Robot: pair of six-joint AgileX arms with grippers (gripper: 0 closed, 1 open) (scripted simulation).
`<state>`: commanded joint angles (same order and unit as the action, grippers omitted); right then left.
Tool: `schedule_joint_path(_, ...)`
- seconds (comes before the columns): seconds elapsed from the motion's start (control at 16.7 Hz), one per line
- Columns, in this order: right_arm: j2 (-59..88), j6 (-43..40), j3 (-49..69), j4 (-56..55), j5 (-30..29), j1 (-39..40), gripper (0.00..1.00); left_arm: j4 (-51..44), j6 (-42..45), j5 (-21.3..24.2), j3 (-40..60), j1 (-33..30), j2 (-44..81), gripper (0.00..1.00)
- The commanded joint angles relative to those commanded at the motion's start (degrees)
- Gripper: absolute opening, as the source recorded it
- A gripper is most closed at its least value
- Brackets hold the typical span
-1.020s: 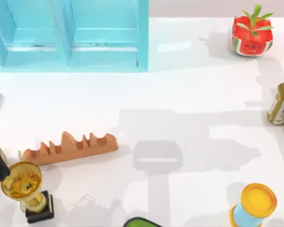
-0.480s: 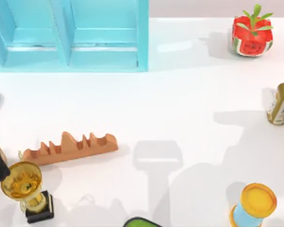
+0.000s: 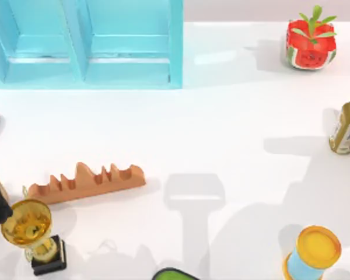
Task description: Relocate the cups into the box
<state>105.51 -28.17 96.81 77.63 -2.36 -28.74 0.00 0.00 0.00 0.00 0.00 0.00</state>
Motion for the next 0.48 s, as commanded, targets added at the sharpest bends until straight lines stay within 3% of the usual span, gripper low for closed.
schedule_joint_path(0.48,0.2,1.0,-13.5,-13.6,-0.1,0.8,0.00,0.0,0.0,0.0,0.0,0.0,0.0,1.00)
